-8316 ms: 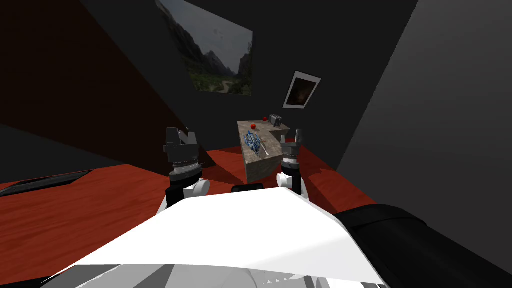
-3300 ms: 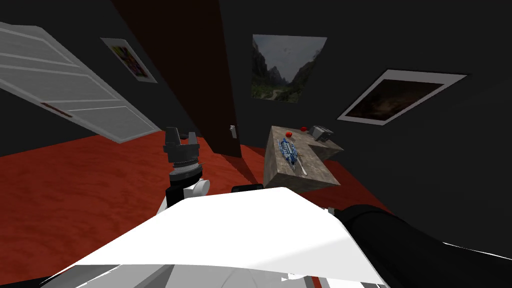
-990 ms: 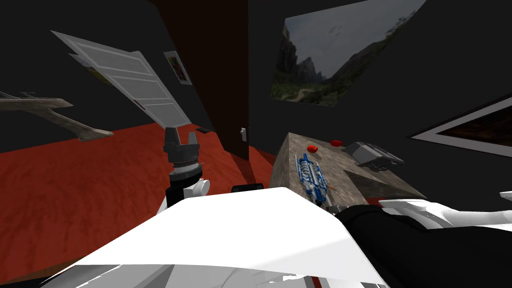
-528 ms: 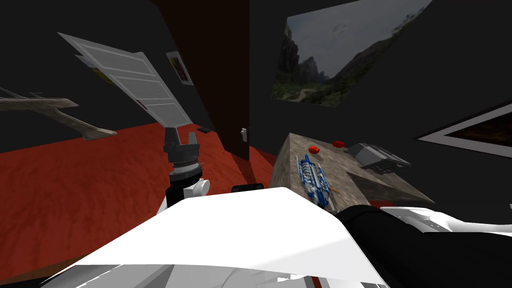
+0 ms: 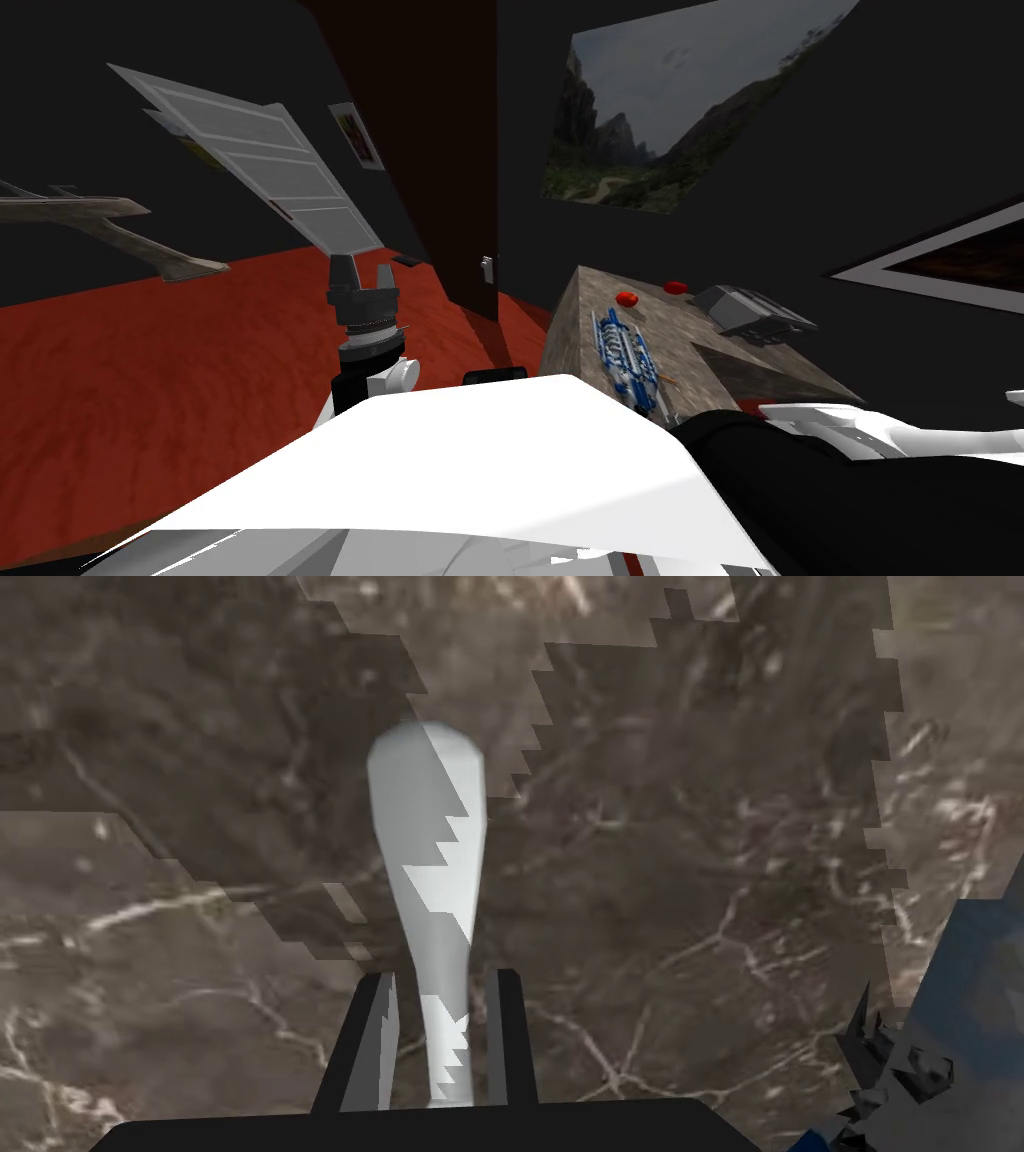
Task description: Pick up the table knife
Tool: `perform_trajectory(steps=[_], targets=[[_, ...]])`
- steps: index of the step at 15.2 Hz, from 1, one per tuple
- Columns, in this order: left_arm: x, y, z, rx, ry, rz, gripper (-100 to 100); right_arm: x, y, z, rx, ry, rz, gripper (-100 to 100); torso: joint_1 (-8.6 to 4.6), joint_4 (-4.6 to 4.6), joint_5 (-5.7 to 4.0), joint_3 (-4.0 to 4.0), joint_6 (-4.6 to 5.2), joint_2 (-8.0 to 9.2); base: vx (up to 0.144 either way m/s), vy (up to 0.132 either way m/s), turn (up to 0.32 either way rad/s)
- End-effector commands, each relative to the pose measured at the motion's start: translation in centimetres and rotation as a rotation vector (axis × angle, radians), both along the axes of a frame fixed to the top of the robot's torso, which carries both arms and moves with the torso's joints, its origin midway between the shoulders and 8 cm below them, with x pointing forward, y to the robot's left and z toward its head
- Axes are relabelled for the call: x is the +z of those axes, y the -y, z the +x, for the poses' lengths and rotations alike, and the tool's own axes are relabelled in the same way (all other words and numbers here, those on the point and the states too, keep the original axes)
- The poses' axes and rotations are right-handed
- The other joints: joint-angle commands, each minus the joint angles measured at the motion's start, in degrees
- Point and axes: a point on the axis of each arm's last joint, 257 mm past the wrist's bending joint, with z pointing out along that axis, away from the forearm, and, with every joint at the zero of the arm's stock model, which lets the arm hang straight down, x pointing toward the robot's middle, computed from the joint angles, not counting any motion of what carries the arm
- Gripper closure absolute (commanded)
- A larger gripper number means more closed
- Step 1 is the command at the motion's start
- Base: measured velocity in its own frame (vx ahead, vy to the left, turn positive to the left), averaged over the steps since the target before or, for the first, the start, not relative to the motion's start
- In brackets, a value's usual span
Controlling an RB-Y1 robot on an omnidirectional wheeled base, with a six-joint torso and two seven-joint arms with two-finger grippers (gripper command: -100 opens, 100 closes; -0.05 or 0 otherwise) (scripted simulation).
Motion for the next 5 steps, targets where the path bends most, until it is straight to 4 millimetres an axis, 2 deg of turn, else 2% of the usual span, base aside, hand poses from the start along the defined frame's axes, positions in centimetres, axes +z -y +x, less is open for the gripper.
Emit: perform_trajectory(steps=[1, 4, 5], targets=[[0.0, 0.0, 0.0, 0.0, 0.0, 0.0, 0, 0.6, 0.2, 0.9, 0.005, 0.0, 0.0, 100, 0.0, 0.0, 0.0, 0.0, 0.0, 0.0, -0.017, 0.001, -0.06], [0.0, 0.0, 0.0, 0.0, 0.0, 0.0, 0, 1.4, 0.3, 2.1, 0.014, 0.0, -0.001, 100, 0.01, 0.02, 0.01, 0.07, 0.04, 0.13, -0.038, 0.002, -0.051], [0.0, 0.0, 0.0, 0.0, 0.0, 0.0, 0, 1.2, 0.3, 1.5, 0.01, 0.001, -0.002, 100, 0.02, 0.03, 0.02, 0.09, 0.05, 0.17, -0.027, 0.0, -0.012]])
